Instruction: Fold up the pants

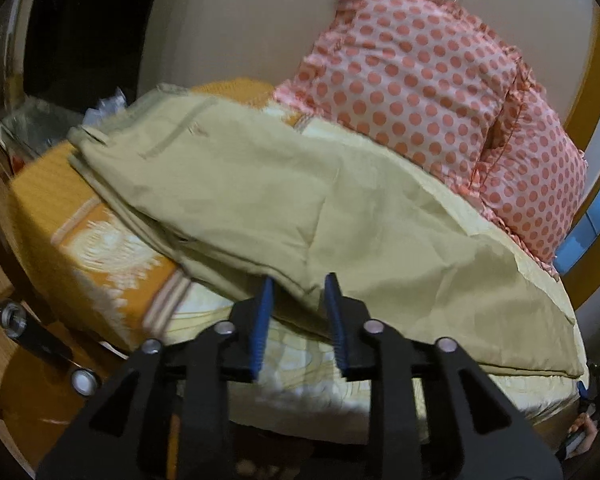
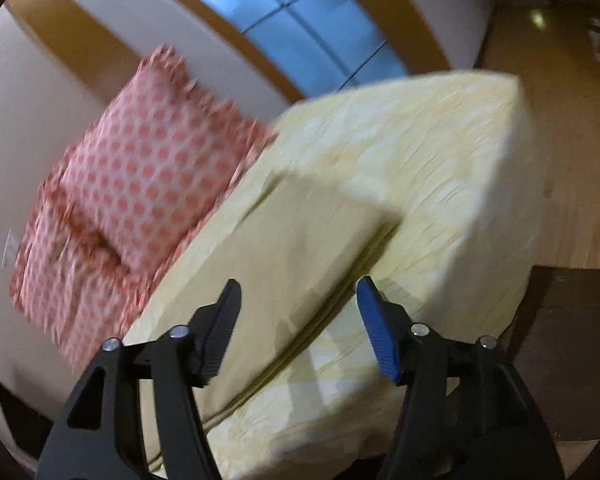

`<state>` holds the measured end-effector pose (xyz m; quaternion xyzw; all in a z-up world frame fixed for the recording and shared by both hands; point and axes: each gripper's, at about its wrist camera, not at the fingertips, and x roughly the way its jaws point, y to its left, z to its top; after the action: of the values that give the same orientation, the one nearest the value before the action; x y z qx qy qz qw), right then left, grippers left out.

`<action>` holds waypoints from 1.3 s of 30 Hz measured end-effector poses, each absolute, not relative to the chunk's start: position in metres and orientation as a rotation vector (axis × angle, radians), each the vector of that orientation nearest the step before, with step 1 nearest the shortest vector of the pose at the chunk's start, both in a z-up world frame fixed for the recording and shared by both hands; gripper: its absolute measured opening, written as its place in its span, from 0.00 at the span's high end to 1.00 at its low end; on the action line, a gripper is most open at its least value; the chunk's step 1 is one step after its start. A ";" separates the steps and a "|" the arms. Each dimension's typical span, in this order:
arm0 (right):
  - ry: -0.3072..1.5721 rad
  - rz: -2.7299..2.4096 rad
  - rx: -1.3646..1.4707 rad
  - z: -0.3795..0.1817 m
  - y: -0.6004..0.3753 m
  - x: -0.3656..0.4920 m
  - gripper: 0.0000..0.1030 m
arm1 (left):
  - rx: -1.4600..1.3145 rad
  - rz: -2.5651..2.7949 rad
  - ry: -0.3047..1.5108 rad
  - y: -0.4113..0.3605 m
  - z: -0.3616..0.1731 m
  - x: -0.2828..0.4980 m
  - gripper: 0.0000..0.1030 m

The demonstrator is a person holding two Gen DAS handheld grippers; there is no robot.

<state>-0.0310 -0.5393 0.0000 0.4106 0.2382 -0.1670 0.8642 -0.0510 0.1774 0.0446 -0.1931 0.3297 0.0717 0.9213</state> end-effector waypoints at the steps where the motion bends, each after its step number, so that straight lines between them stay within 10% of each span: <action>1: 0.492 -0.349 0.859 -0.001 -0.540 -0.031 0.42 | -0.375 0.178 0.644 0.178 0.052 -0.059 0.62; 6: 0.498 -0.344 0.795 -0.003 -0.530 -0.019 0.45 | -0.363 0.203 0.578 0.185 0.064 -0.059 0.52; 9: 0.495 -0.331 0.776 -0.008 -0.528 -0.017 0.65 | -0.379 0.210 0.590 0.193 0.058 -0.048 0.52; 14: 0.526 -0.292 0.643 -0.008 -0.518 -0.007 0.68 | -0.403 0.235 0.619 0.203 0.043 -0.039 0.48; 17: 0.541 -0.273 0.583 -0.011 -0.515 0.006 0.95 | -0.418 0.240 0.628 0.208 0.035 -0.039 0.45; 20: 0.496 -0.221 0.528 0.011 -0.500 0.017 0.96 | -0.450 0.231 0.636 0.214 0.028 -0.041 0.44; 28: 0.422 0.387 0.246 0.111 -0.303 0.067 0.96 | -0.488 0.243 0.599 0.222 0.033 -0.046 0.43; 35: 0.843 0.840 -0.147 0.045 -0.112 0.058 0.90 | -0.538 0.265 0.577 0.246 0.038 -0.054 0.39; 39: 0.792 0.895 -0.071 0.052 -0.112 0.044 0.45 | -0.588 0.266 0.560 0.266 0.039 -0.055 0.39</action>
<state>0.0444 -0.1116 0.0520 -0.0335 0.3728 0.4212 0.8262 -0.0551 0.2665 0.0392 -0.2852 0.2717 0.1292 0.9100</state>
